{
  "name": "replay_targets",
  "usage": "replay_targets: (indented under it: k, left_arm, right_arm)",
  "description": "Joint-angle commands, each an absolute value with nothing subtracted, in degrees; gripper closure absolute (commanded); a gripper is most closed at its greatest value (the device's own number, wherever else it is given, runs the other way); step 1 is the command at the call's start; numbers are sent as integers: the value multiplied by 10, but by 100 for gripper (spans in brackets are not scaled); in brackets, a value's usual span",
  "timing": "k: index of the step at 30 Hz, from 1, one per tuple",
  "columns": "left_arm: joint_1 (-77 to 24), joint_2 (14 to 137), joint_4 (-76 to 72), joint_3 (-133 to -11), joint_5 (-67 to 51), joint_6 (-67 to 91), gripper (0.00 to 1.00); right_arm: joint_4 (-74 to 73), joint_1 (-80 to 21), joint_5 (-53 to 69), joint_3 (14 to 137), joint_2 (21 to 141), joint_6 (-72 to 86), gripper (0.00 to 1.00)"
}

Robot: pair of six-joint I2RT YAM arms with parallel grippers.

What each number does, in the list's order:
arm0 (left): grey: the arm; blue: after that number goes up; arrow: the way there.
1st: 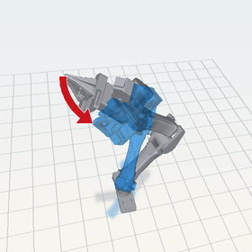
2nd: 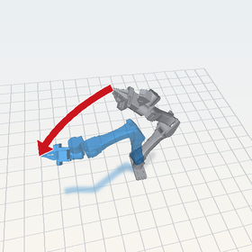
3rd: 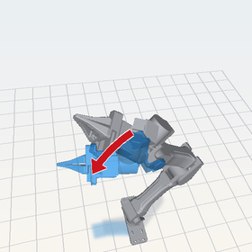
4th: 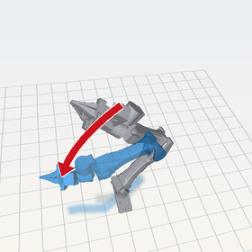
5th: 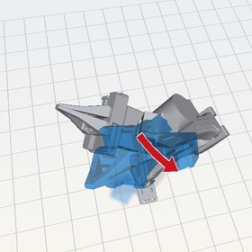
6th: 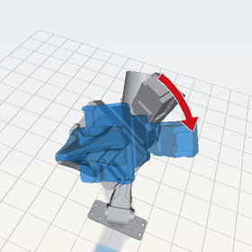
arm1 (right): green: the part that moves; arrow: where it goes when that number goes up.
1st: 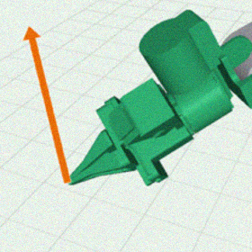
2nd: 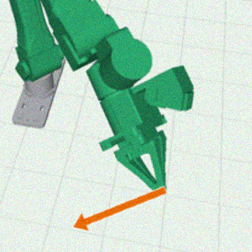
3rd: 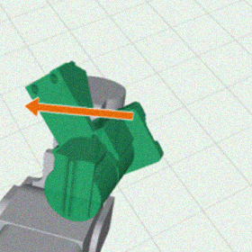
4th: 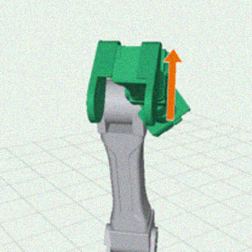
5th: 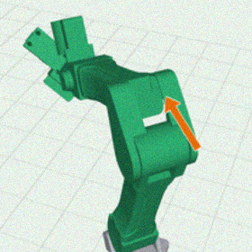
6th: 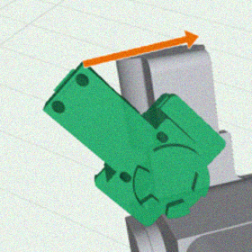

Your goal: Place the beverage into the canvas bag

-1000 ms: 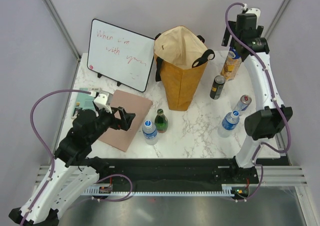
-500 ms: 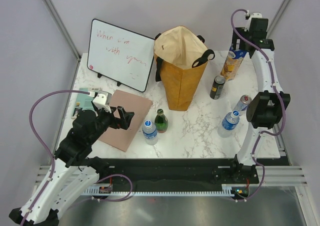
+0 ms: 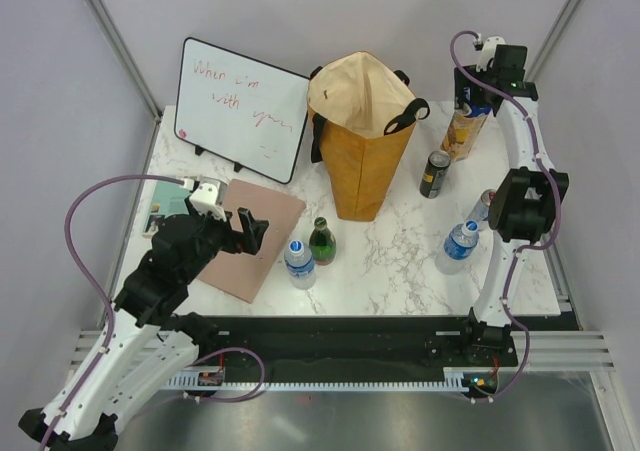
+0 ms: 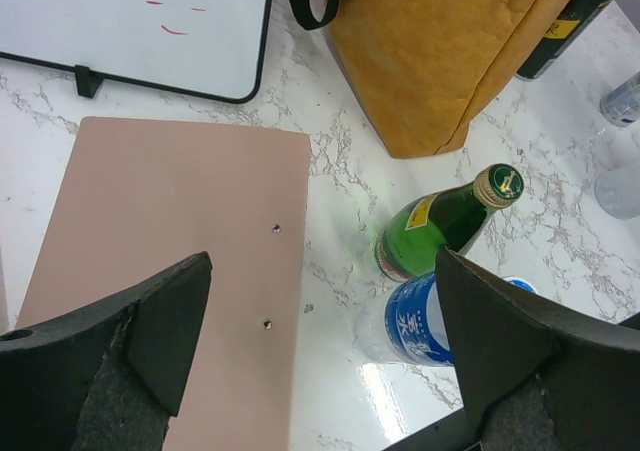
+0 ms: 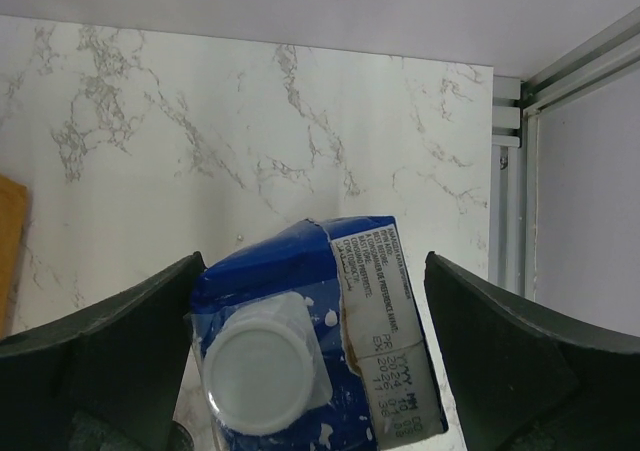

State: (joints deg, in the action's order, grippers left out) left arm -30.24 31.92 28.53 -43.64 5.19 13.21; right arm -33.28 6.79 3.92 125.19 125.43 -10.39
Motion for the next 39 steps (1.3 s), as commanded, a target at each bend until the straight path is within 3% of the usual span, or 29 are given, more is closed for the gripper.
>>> replay_targets:
  k: [1, 20, 23, 27, 39]
  left_arm:
    - [-302, 325, 258, -434, 67, 110, 1]
    - [-302, 334, 258, -433, 71, 107, 1]
    - [-302, 334, 258, -434, 71, 107, 1]
    - [-302, 330, 258, -433, 72, 107, 1]
    - [-302, 326, 259, -432, 68, 108, 1]
  right_arm:
    - [-308, 73, 63, 1281, 1261, -131, 2]
    - [-299, 85, 75, 1232, 1242, -145, 12]
    - [-299, 86, 79, 1232, 1238, -146, 20]
    - [-298, 85, 76, 1230, 1224, -142, 43]
    - [-274, 84, 42, 1257, 1131, -101, 66]
